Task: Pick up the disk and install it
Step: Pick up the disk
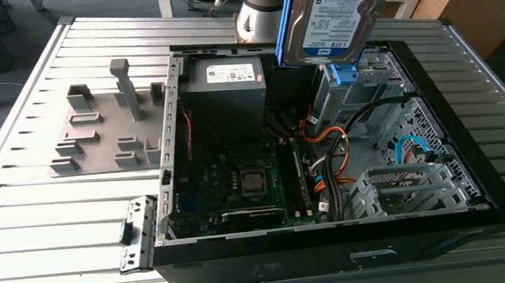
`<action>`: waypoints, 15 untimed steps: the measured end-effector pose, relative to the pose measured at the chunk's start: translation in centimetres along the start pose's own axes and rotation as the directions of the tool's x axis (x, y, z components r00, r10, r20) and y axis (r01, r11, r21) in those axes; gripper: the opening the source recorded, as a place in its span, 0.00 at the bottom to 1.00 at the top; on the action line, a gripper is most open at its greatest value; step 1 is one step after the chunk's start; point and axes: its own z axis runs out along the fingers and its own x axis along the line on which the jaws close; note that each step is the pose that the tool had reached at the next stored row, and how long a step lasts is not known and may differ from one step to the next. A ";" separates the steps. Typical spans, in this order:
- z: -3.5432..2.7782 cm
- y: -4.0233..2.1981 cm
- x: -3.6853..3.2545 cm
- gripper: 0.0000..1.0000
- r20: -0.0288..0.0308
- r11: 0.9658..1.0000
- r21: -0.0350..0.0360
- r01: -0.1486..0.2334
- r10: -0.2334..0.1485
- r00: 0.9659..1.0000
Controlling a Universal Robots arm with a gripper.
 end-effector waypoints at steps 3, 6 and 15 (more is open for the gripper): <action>-0.04 -0.01 0.64 0.36 0.000 1.000 0.000 0.000 0.000 1.000; -0.07 -0.02 1.30 0.36 0.000 1.000 0.000 0.000 0.000 1.000; 0.01 -0.05 3.21 0.36 0.000 1.000 0.000 0.000 0.000 1.000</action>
